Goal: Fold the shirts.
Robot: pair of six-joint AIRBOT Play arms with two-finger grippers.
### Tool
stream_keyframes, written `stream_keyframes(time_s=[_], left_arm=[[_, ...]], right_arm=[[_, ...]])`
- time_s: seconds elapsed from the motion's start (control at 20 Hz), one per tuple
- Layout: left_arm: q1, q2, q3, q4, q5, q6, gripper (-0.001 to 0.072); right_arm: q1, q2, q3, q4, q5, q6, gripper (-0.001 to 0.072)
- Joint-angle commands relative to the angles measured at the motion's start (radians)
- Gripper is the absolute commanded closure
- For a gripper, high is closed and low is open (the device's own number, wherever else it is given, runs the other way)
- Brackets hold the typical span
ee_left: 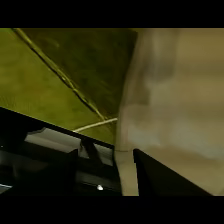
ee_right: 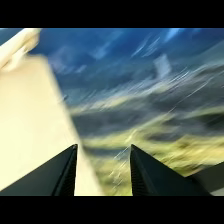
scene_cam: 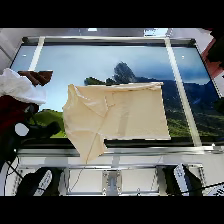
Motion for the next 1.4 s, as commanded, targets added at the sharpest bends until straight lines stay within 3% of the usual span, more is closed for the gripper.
stream_keyframes(time_s=[0.0,0.3,0.55,0.95,1.0,1.1,1.15,1.2,1.25,1.35], left_arm=[[0.076,0.006,-0.101,-0.315,0.028,0.172,0.0302],[0.309,-0.079,-0.116,-0.390,-0.096,0.352,0.0303],[0.357,-0.211,-0.116,-0.541,-0.114,0.546,0.0304],[0.356,-0.385,-0.116,-0.549,-0.050,0.611,0.0314],[0.356,-0.390,-0.116,-0.550,-0.038,0.616,0.0367],[0.356,-0.393,-0.116,-0.599,-0.026,0.631,0.0371],[0.356,-0.393,-0.116,-0.632,-0.026,0.655,0.0436],[0.356,-0.393,-0.116,-0.655,-0.024,0.670,0.0584],[0.356,-0.393,-0.116,-0.674,-0.018,0.679,0.0687],[0.356,-0.393,-0.116,-0.684,-0.015,0.686,0.0692]], right_arm=[[-0.023,0.010,-0.094,0.123,0.050,-0.032,0.0317],[-0.023,0.010,-0.095,0.183,0.050,-0.083,0.0317],[-0.023,0.010,-0.095,0.198,0.050,-0.083,0.0317],[-0.023,0.010,-0.095,0.240,0.052,-0.083,0.0317],[-0.023,0.010,-0.095,0.254,0.052,-0.083,0.0317],[-0.023,0.010,-0.095,0.274,0.053,-0.083,0.0317],[-0.023,0.010,-0.095,0.278,0.055,-0.083,0.0317],[-0.023,0.010,-0.096,0.278,0.060,-0.083,0.0317],[-0.023,0.010,-0.097,0.275,0.072,-0.083,0.0317],[-0.023,0.010,-0.097,0.249,0.103,-0.083,0.0317]])
